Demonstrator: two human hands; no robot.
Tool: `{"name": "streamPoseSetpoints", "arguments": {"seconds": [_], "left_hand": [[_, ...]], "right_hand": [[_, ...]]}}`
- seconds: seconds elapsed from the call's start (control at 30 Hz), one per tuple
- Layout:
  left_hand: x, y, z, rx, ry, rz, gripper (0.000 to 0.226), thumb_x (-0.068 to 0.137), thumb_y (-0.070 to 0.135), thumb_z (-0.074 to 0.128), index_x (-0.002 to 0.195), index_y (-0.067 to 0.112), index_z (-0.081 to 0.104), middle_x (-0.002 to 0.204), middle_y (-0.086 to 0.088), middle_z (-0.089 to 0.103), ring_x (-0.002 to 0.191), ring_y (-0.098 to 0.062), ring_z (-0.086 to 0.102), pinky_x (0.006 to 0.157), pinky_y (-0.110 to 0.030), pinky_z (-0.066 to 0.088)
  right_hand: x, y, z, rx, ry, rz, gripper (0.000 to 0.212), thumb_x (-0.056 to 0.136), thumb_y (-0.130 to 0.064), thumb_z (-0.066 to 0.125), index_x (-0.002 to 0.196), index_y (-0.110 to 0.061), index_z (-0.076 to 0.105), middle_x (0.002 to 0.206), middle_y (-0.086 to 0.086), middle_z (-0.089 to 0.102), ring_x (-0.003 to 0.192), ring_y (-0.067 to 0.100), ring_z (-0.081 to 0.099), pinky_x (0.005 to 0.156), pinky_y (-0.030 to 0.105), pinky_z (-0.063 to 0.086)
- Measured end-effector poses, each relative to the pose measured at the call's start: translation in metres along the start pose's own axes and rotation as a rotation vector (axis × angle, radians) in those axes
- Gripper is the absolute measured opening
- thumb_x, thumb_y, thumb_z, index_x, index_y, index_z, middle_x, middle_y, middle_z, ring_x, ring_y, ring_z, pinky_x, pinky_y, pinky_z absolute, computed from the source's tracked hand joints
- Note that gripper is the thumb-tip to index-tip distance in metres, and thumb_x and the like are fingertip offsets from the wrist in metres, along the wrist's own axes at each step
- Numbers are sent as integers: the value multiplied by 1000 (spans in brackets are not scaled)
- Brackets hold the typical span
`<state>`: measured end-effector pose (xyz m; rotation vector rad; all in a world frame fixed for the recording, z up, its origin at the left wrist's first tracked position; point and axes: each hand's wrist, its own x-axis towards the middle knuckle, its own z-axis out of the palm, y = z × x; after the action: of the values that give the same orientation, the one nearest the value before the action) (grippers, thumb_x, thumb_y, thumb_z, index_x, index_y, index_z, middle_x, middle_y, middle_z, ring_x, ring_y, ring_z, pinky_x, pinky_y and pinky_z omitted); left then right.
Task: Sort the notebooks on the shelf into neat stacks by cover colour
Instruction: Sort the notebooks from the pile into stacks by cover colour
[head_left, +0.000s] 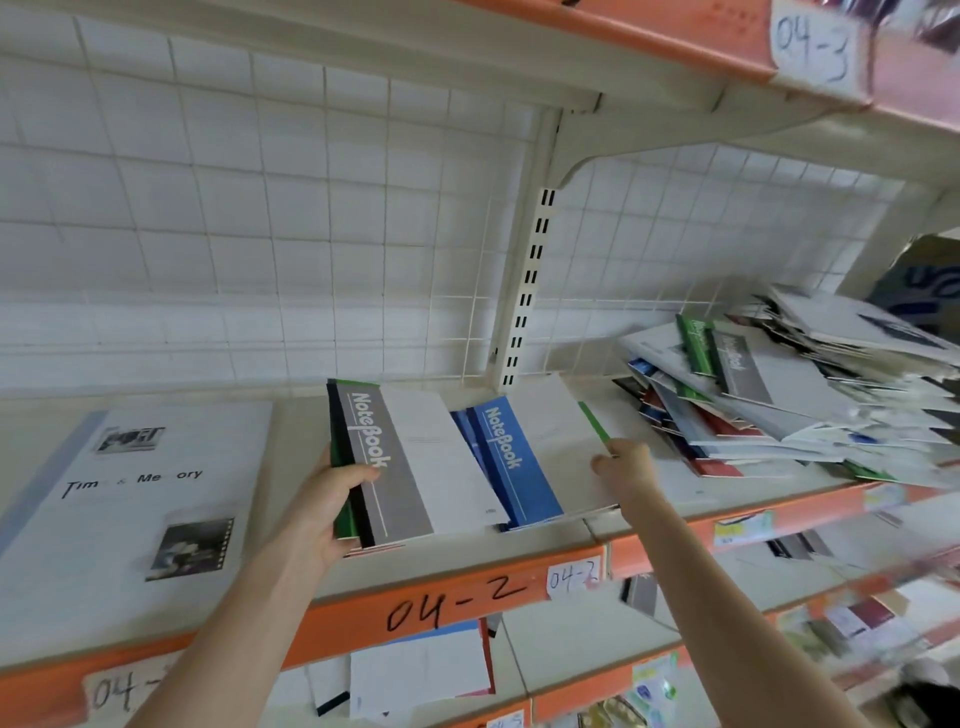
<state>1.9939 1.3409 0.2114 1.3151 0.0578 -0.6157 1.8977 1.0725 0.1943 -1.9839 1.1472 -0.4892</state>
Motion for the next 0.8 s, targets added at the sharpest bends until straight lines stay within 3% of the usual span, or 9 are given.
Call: {"name": "streamPoseSetpoints", "arguments": {"seconds": [0.1, 0.23, 0.37, 0.47, 0.53, 0.6, 0.67, 0.8], "left_hand": [[2, -1, 8, -14, 11, -6, 31, 90, -1, 48, 113, 19, 48, 83, 1, 53, 71, -14, 51, 54, -27, 35], [5, -3, 12, -1, 12, -10, 37, 87, -2, 51, 117, 21, 49, 87, -1, 57, 76, -18, 55, 56, -29, 39], [5, -5, 14, 14, 8, 21, 41, 86, -2, 55, 117, 24, 48, 88, 1, 57, 77, -15, 54, 56, -29, 40], [2, -5, 20, 26, -10, 51, 44, 85, -3, 58, 115, 28, 48, 89, 2, 59, 79, -15, 55, 59, -28, 42], [5, -7, 21, 37, -18, 61, 47, 84, -3, 60, 116, 29, 49, 94, 2, 62, 84, -17, 58, 64, -31, 47], [5, -8, 22, 50, -17, 67, 46, 82, -1, 63, 113, 30, 50, 99, 1, 63, 88, -18, 59, 69, -34, 48], [4, -8, 24, 56, -13, 68, 44, 81, 0, 64, 109, 31, 51, 98, 1, 64, 88, -18, 59, 70, -33, 48], [0, -8, 20, 40, -18, 75, 33, 87, 5, 59, 106, 32, 53, 94, 2, 64, 84, -17, 60, 64, -32, 47]], "right_hand": [[11, 2, 0, -175, -11, -45, 37, 83, 3, 49, 55, -12, 31, 52, 1, 30, 48, 14, 29, 46, 23, 19], [13, 2, 8, -458, -90, -37, 19, 78, -7, 52, 64, -12, 40, 60, 1, 43, 58, 19, 44, 45, 21, 27], [11, -2, 11, -595, -88, -148, 12, 80, -13, 55, 71, -13, 48, 75, 4, 55, 73, 24, 53, 57, 23, 38], [7, -17, 12, -351, -147, -271, 12, 91, -23, 53, 87, -14, 60, 86, 2, 61, 77, 18, 57, 61, 23, 36], [-3, -32, 15, -74, -335, -192, 22, 95, -27, 47, 84, -11, 58, 72, 0, 56, 61, 12, 50, 57, 22, 38], [-15, -44, 18, 125, -537, -62, 27, 96, -31, 46, 89, -7, 57, 71, 4, 58, 57, 15, 52, 56, 24, 44], [-20, -47, 26, 208, -654, -43, 24, 93, -29, 54, 86, -6, 57, 76, 8, 61, 65, 20, 59, 62, 29, 50], [-21, -45, 45, 212, -664, -77, 17, 88, -10, 60, 74, -8, 51, 84, 15, 58, 78, 27, 57, 70, 38, 46]]}}
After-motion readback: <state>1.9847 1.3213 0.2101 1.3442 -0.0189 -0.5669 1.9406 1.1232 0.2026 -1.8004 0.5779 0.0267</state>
